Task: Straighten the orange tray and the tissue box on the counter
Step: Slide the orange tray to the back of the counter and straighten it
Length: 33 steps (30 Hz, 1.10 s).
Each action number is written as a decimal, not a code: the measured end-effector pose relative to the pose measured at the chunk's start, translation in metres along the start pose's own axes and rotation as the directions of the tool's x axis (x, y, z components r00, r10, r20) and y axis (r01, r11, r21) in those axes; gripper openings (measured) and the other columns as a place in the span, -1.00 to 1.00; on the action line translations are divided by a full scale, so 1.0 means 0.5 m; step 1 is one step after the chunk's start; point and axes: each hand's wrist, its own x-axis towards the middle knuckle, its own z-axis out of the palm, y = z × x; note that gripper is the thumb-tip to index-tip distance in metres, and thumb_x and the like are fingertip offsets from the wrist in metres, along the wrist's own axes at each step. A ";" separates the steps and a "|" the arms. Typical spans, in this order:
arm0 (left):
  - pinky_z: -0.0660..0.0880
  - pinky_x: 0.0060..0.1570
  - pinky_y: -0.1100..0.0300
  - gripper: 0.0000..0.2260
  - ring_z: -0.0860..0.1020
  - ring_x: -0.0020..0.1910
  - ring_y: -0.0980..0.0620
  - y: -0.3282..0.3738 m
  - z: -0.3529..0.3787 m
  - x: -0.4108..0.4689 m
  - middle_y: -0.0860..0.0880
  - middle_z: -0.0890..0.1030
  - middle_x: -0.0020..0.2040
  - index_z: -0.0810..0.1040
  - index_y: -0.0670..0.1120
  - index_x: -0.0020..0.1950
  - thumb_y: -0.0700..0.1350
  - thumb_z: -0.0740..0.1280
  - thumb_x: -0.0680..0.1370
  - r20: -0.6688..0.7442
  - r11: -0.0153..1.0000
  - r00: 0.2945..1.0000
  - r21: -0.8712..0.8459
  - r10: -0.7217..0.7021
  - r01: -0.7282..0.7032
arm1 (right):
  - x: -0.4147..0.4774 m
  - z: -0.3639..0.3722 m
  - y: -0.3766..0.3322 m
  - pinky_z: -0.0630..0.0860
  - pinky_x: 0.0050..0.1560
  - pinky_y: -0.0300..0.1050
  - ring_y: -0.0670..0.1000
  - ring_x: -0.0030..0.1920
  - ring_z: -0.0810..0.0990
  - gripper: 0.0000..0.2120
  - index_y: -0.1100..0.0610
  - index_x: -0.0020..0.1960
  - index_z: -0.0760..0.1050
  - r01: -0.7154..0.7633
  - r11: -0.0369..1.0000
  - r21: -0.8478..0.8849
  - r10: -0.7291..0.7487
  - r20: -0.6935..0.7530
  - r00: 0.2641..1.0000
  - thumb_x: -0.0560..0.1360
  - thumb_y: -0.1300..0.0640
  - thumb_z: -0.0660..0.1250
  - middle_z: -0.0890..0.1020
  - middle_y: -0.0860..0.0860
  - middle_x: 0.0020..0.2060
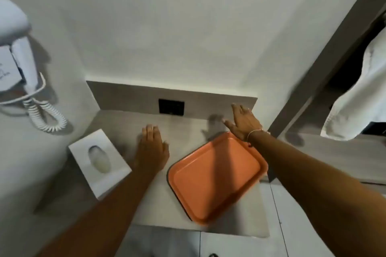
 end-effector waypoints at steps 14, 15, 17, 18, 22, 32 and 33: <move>0.11 0.47 -0.14 -0.32 -0.08 0.55 -0.22 0.100 0.252 -0.238 -0.26 -0.11 0.57 -0.21 -0.23 0.51 0.07 0.08 0.59 0.398 0.925 0.845 0.028 -0.358 0.379 | -0.075 0.249 0.221 -0.16 0.49 0.13 0.19 0.56 -0.15 -0.08 0.11 0.57 -0.22 -0.098 0.995 0.021 0.088 0.277 0.957 0.48 -0.45 -0.04 -0.12 0.17 0.58; 0.10 0.47 -0.14 -0.32 -0.08 0.55 -0.22 0.108 0.255 -0.240 -0.26 -0.11 0.57 -0.21 -0.24 0.51 0.06 0.09 0.59 0.405 0.913 0.831 0.023 -0.382 0.408 | -0.074 0.254 0.235 -0.16 0.49 0.14 0.20 0.56 -0.14 -0.09 0.12 0.57 -0.22 -0.102 0.994 0.024 0.092 0.271 0.958 0.49 -0.44 -0.03 -0.12 0.17 0.58; 0.11 0.47 -0.15 -0.32 -0.07 0.55 -0.24 0.118 0.262 -0.243 -0.28 -0.13 0.56 -0.22 -0.26 0.50 0.04 0.08 0.60 0.418 0.891 0.808 0.005 -0.415 0.454 | -0.072 0.262 0.257 -0.13 0.50 0.17 0.22 0.56 -0.14 -0.11 0.15 0.57 -0.23 -0.138 0.990 0.033 0.122 0.295 0.948 0.51 -0.41 -0.02 -0.11 0.19 0.58; 0.11 0.46 -0.16 -0.33 -0.07 0.55 -0.25 0.122 0.264 -0.242 -0.29 -0.14 0.56 -0.23 -0.27 0.50 0.02 0.07 0.60 0.425 0.881 0.799 -0.004 -0.426 0.472 | -0.072 0.264 0.263 -0.10 0.52 0.19 0.22 0.56 -0.13 -0.11 0.16 0.57 -0.23 -0.169 0.984 0.051 0.143 0.326 0.934 0.52 -0.39 -0.01 -0.10 0.19 0.58; 0.13 0.47 -0.19 -0.33 -0.02 0.54 -0.28 0.143 0.269 -0.233 -0.29 -0.19 0.56 -0.27 -0.26 0.49 -0.01 0.07 0.60 0.457 0.825 0.755 -0.076 -0.471 0.560 | -0.072 0.273 0.268 0.06 0.50 0.23 0.24 0.55 0.03 -0.16 0.14 0.57 -0.13 -0.248 0.959 0.139 0.181 0.373 0.910 0.53 -0.36 0.05 0.05 0.17 0.57; 0.20 0.44 -0.20 -0.34 0.19 0.48 -0.30 0.154 0.264 -0.222 -0.19 -0.15 0.58 -0.19 -0.19 0.53 -0.08 0.16 0.58 0.414 0.713 0.755 -0.289 -0.509 0.639 | -0.067 0.248 0.262 0.55 0.11 0.24 0.21 0.04 0.58 -0.49 -0.04 0.27 0.32 -0.352 0.857 0.375 0.232 0.329 0.915 0.44 -0.28 0.28 0.59 0.10 0.15; 0.22 0.43 -0.20 -0.34 0.22 0.46 -0.30 0.146 0.261 -0.221 -0.18 -0.13 0.59 -0.17 -0.18 0.53 -0.08 0.17 0.58 0.411 0.712 0.761 -0.303 -0.502 0.633 | -0.065 0.244 0.259 0.55 0.10 0.21 0.19 0.00 0.58 -0.51 -0.03 0.26 0.35 -0.388 0.827 0.406 0.257 0.339 0.905 0.44 -0.25 0.31 0.61 0.10 0.12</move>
